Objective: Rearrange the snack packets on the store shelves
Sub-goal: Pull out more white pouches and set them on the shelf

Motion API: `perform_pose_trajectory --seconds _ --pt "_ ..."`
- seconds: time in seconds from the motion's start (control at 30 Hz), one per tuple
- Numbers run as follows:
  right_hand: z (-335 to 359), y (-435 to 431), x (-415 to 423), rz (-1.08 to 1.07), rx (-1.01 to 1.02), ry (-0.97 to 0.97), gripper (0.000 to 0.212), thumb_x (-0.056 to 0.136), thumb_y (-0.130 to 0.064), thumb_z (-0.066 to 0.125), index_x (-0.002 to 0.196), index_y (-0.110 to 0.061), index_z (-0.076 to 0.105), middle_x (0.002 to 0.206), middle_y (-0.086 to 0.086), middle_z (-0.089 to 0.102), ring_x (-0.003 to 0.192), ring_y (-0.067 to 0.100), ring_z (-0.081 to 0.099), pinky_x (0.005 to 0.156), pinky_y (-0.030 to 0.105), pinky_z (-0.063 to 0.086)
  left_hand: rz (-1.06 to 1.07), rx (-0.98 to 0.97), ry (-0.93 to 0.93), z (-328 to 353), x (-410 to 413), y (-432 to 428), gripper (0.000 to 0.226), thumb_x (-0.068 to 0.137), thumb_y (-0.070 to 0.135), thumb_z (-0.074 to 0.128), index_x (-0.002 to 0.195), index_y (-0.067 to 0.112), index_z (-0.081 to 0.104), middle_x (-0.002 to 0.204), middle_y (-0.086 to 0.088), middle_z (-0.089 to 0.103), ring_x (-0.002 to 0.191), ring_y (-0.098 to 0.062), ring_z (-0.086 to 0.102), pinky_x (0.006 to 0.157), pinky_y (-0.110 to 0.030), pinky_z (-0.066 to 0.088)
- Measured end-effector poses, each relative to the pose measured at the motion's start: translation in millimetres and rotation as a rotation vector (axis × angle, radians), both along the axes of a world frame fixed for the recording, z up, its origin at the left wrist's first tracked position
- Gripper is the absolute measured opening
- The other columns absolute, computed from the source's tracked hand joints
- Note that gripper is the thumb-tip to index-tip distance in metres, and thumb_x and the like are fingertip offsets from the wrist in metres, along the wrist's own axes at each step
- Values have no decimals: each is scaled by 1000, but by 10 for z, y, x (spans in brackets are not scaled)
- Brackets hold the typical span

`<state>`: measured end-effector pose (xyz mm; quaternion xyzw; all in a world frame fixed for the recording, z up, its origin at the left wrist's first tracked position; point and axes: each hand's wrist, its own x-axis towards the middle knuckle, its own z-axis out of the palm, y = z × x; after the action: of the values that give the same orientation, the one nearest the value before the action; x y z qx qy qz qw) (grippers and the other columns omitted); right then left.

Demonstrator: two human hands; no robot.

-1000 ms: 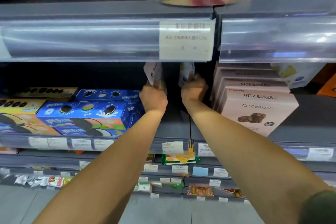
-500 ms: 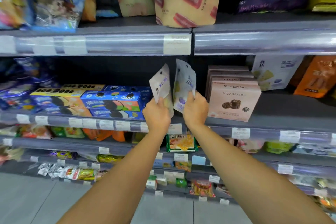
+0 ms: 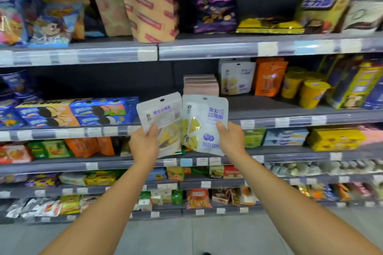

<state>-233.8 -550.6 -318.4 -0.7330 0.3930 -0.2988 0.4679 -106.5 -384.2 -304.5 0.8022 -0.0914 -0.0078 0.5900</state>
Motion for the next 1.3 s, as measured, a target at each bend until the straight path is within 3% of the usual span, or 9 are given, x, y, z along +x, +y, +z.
perform_pose_trajectory --seconds 0.13,0.27,0.33,0.43,0.57,0.73,0.87,1.03,1.3 --pt "65 -211 -583 -10 59 13 33 96 -22 50 90 5 66 93 24 69 76 32 61 61 33 41 -14 -84 60 45 -353 -95 15 90 22 58 95 11 68 95 -11 69 92 -32 64 80 -43 51" --pt "54 -475 -1030 -12 98 50 34 95 -25 55 93 6 67 97 26 69 76 32 61 62 32 40 18 -144 141 56 -660 -215 11 88 16 59 89 9 67 91 -9 68 84 -24 61 69 -34 47" --pt "32 -625 -1213 -12 119 60 29 93 -25 58 91 2 70 93 24 70 74 29 64 60 36 47 31 -135 142 61 -776 -338 8 87 16 59 85 12 65 88 -8 68 85 -27 63 71 -39 49" --pt "22 -858 -1521 6 132 74 18 92 -24 60 87 -12 73 88 10 74 83 30 70 70 46 57 49 -126 147 78 -965 -615 15 88 17 60 100 11 67 96 -8 69 93 -28 64 83 -43 53" --pt "99 -1240 -1969 32 137 75 17 92 -19 61 90 -8 73 89 9 75 85 30 71 72 46 57 31 -164 172 95 -1258 -1096 25 91 17 61 114 9 66 101 -4 67 97 -25 63 91 -44 52" --pt "93 -1715 -2414 81 133 93 16 93 -21 61 89 -9 72 87 6 74 81 25 70 70 42 57 -16 -205 194 75 -1613 -1676 21 91 16 62 110 10 68 103 -6 70 95 -24 65 85 -39 53" --pt "56 -1997 -2635 97 168 84 13 92 -21 62 94 -13 72 90 4 74 80 22 71 69 41 60 8 -165 249 33 -1782 -1981 9 89 21 64 98 20 66 102 -10 72 94 -29 66 90 -48 54" --pt "69 -2233 -2685 90 212 45 11 92 -18 63 94 -10 71 88 3 73 79 23 70 68 42 59 30 -187 298 143 -1868 -2366 15 95 22 53 103 18 65 97 -6 67 89 -27 62 76 -37 53" --pt "-19 -2639 -2533 40 219 53 12 92 -18 62 97 -14 73 89 3 74 79 24 71 72 44 60 -28 -164 291 39 -1578 -2888 21 96 15 53 115 9 61 103 -6 63 94 -25 58 83 -36 49"
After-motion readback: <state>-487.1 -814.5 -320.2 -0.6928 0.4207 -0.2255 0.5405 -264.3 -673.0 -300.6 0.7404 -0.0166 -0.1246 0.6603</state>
